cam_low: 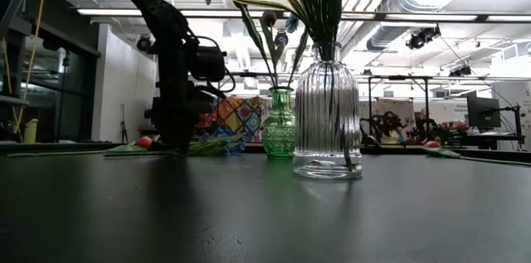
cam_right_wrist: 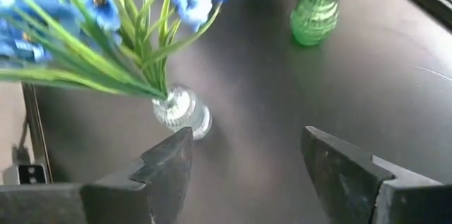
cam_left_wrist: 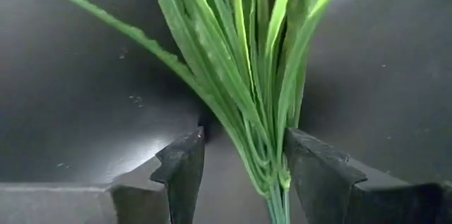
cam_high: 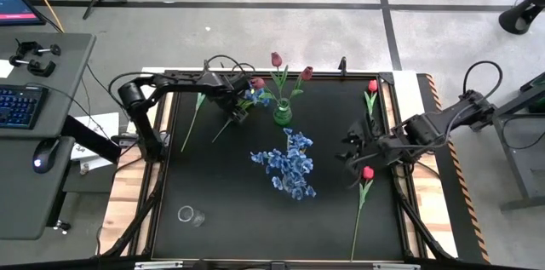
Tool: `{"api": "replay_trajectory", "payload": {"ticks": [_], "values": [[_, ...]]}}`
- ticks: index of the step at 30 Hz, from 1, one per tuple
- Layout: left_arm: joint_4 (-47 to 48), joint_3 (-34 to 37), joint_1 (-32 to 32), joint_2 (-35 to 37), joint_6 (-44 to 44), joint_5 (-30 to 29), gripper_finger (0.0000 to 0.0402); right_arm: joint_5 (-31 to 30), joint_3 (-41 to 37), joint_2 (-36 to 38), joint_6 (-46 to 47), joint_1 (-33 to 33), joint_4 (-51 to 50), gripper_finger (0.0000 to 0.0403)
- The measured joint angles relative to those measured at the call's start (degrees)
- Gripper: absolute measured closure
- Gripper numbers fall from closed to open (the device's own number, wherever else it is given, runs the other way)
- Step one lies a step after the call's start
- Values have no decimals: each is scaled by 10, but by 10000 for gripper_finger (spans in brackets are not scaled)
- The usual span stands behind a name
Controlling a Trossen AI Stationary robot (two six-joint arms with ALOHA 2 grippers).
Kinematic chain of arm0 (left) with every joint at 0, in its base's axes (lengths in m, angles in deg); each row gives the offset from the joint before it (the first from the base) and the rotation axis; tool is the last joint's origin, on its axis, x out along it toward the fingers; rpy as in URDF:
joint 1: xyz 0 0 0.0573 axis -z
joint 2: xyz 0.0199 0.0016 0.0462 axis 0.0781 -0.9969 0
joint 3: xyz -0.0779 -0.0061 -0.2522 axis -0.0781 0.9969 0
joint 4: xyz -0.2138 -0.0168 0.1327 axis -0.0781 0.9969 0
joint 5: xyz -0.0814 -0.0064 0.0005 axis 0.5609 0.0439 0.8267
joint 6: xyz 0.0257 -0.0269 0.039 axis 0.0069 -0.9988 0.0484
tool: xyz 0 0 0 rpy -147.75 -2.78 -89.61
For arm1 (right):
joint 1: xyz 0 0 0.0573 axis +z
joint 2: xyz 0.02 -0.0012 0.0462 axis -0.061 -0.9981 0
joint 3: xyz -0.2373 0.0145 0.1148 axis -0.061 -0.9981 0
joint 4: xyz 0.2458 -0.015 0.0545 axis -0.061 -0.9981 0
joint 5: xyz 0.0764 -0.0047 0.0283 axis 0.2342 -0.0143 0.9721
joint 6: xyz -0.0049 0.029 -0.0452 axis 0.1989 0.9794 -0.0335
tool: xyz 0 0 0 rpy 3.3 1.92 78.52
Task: Sort flowers into vase by color
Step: Put the blue flowers into the right transparent vase
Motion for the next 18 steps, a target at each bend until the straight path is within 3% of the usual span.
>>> {"api": "replay_trajectory", "payload": {"ticks": [9,18], "values": [[-9,0,0,-7,-3,10,216,16,0,-2,-1,0,-2,151],[-2,3,-13,48,-3,56,216,14,0,6,-24,0,-4,151]]}}
